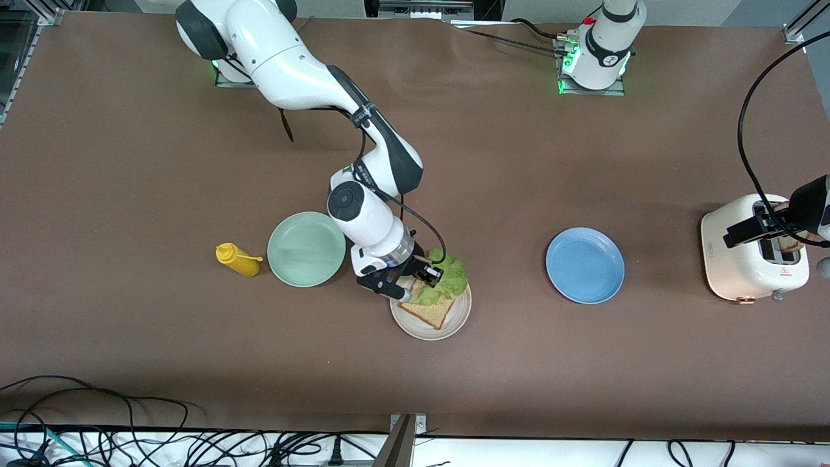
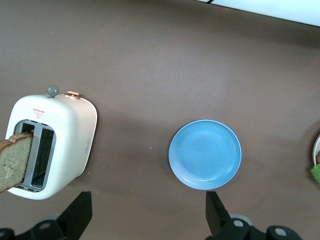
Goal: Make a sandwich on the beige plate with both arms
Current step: 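Carry the lettuce to the beige plate and lay it on the bread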
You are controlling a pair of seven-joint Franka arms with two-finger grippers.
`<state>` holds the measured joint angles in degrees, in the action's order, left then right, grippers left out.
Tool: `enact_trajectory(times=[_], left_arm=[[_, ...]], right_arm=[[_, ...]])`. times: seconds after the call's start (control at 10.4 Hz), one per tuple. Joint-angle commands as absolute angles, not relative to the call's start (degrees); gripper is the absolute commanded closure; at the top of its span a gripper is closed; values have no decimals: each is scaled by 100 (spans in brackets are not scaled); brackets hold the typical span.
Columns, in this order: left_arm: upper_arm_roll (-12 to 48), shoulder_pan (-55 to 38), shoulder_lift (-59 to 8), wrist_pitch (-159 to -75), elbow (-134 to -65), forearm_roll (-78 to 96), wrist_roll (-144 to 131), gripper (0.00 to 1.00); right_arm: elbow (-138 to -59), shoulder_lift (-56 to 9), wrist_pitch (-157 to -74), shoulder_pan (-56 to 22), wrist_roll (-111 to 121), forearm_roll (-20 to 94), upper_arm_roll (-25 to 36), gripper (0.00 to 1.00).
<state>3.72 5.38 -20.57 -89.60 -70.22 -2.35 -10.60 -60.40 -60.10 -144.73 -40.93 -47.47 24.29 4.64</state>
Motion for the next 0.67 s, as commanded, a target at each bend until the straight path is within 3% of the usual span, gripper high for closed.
enact_trajectory(times=[0.0, 0.58], left_arm=[[404, 554, -1898, -8886, -7181, -448, -932, 0], [431, 554, -1898, -8851, -7163, -431, -932, 0]], right_arm=[[-5766, -6327, -14764, -4148, -4799, 2514, 580, 100], [-5801, -6381, -14792, -4140, -4192, 2540, 809, 100]])
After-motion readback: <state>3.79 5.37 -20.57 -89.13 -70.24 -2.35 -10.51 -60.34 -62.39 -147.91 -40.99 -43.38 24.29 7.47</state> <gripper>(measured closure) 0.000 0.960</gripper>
